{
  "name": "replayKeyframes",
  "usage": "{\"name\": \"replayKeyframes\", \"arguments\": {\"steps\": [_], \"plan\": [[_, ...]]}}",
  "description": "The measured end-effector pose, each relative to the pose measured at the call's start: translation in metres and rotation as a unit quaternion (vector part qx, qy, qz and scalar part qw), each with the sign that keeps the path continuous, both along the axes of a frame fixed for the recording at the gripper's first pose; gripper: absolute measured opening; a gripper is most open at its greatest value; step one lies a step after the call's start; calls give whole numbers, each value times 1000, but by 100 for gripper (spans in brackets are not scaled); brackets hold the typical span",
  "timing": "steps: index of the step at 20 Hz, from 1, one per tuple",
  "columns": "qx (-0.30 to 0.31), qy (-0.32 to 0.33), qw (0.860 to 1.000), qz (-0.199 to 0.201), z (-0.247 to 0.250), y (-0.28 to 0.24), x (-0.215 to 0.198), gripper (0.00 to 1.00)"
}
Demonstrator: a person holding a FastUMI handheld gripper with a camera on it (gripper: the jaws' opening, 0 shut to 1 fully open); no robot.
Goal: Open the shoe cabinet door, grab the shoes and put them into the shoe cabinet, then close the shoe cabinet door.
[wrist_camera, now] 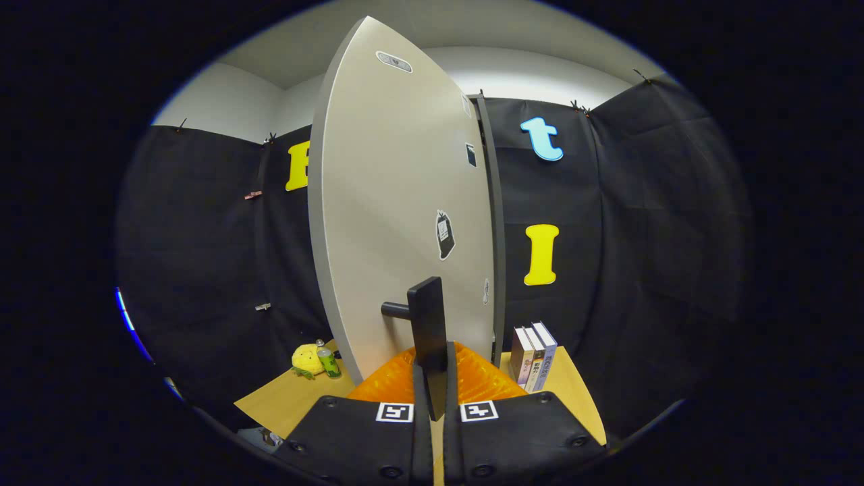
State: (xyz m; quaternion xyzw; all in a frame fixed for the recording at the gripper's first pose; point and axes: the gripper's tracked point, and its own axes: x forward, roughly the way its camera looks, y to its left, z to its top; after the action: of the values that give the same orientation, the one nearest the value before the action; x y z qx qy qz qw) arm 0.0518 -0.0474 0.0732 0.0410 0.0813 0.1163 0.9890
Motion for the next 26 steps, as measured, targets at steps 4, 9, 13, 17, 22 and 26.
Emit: {"name": "replayKeyframes", "arguments": {"steps": [4, 9, 13, 17, 22, 26], "plan": [[5, 0, 1000, -30, 3, -29, 5, 16], [20, -4, 998, -64, 3, -67, 7, 17], [25, 0, 997, -77, 1, -93, 7, 18], [59, 9, 993, -101, -1, -115, -5, 66], [40, 11, 986, -163, -5, -142, -47, 96], [17, 16, 979, -200, -19, -128, -86, 97]]}}
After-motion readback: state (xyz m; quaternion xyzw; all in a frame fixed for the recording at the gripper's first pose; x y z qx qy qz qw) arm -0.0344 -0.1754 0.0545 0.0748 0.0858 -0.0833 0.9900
